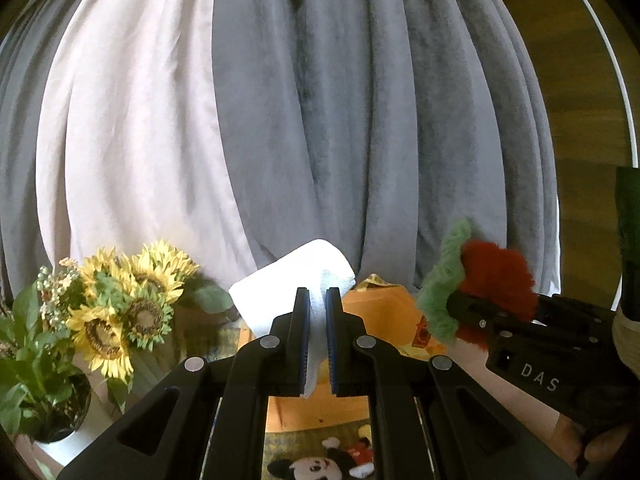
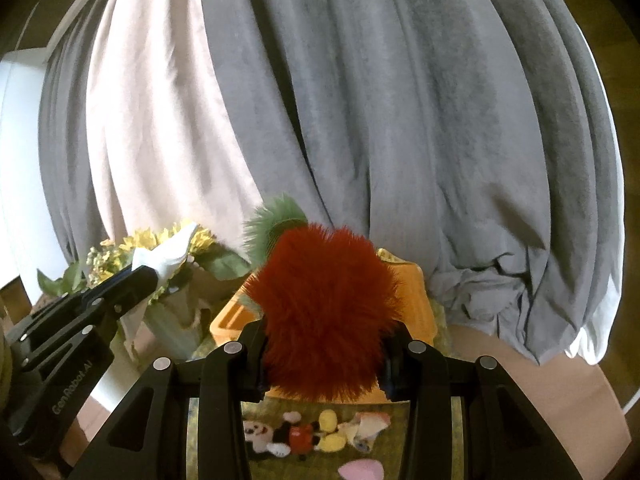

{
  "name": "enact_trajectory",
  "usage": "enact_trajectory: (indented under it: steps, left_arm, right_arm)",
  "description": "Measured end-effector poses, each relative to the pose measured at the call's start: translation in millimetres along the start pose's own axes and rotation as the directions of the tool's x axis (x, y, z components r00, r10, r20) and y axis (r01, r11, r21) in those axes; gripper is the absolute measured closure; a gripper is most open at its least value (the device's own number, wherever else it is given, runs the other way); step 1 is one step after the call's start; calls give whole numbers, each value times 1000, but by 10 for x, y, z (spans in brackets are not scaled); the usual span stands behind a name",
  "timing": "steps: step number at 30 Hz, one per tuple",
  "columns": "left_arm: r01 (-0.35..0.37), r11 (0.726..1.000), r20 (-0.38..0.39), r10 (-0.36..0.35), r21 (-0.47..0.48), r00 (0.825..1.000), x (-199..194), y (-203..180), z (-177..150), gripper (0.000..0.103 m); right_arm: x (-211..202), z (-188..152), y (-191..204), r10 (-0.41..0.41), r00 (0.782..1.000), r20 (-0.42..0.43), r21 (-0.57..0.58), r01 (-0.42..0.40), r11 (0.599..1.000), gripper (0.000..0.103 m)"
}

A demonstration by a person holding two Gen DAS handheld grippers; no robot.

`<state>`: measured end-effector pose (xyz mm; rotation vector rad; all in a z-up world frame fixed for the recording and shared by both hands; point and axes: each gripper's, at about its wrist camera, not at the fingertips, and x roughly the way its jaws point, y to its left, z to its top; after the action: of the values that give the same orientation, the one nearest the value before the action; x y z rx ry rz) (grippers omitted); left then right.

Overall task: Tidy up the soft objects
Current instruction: 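Carry the white cloth and red pompom with both tools over the crate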

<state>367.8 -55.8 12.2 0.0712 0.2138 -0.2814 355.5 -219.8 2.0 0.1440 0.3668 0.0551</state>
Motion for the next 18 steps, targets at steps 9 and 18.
enact_trajectory:
  steps: [9, 18]
  left_arm:
    - [-13, 1000, -5, 13, 13, 1000, 354, 52, 117, 94]
    - [-18, 1000, -54, 18, 14, 998, 749, 124, 136, 94]
  right_arm:
    - [383, 182, -92, 8, 1000, -3, -2, -8, 1000, 62]
    - [880, 300, -157, -21, 996, -87, 3, 21, 1000, 62]
